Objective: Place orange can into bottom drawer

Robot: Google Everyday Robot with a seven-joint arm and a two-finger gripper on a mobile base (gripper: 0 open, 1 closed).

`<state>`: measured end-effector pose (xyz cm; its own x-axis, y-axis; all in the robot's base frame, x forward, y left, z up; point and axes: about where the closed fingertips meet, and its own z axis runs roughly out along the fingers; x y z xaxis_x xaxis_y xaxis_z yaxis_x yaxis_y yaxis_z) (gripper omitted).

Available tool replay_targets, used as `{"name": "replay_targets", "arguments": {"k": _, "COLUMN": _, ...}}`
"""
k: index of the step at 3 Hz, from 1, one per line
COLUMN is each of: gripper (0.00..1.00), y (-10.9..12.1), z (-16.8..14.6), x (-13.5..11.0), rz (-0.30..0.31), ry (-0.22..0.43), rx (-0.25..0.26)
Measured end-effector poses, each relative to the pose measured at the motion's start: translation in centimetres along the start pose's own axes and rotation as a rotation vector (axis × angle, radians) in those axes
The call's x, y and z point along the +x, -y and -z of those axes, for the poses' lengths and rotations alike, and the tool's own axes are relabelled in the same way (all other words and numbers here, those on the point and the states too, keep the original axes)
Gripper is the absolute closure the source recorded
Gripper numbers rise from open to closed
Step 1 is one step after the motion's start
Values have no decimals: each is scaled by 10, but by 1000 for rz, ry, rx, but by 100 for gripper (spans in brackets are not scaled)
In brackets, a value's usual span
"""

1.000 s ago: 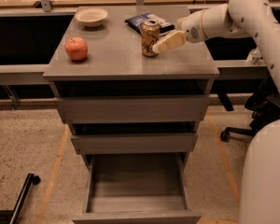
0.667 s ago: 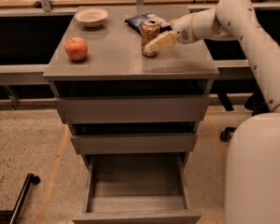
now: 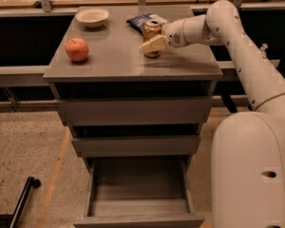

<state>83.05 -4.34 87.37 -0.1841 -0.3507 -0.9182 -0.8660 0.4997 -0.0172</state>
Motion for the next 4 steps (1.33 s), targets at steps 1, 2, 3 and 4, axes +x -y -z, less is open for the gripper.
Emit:
{"name": "replay_targets", "arguments": {"k": 1, "gripper": 40, "y": -2, "z": -7, "x": -3, "rz": 9, "ry": -5, "rx": -4}}
{"name": "replay_targets", "arguments": {"k": 2, "gripper": 63, "y": -4, "z": -5, "x": -5, "rz": 11, "ry": -14, "rx": 4}}
{"name": "replay_targets", "arguments": {"k": 3, "gripper": 86, "y": -8, "z": 3, "x": -10, "rz": 26, "ry": -6, "rx": 5}}
{"name": "replay_targets", "arguments": {"k": 4, "gripper": 100, "y": -18, "z": 16, "x": -21, "rz": 56, "ry": -7, "rx": -5}}
